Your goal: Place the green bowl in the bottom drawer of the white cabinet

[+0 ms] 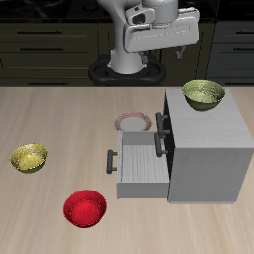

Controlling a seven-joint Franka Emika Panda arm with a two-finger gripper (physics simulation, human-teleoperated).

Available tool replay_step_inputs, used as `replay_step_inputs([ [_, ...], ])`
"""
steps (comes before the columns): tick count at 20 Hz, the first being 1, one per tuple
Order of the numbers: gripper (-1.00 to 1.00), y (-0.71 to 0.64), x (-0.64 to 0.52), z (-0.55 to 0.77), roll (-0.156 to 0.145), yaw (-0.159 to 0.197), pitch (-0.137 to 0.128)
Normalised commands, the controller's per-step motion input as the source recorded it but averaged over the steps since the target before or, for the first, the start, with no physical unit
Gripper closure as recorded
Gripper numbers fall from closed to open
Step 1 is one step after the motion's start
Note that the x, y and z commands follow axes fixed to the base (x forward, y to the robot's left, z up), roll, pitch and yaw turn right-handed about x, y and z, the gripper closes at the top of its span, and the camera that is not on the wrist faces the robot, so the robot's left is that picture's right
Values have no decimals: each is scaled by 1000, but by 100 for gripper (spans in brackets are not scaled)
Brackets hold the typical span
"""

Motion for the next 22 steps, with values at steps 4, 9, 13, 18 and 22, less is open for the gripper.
replay_step_inputs([
  [4, -100, 259, 239, 48, 18, -7, 6],
  [9, -100, 243, 217, 76, 15, 1, -5],
  [13, -100, 133, 131, 49, 10, -5, -1],
  [18, -100, 270, 180, 45, 20, 1, -10],
  [22, -100, 142, 139, -30, 12, -13, 14],
])
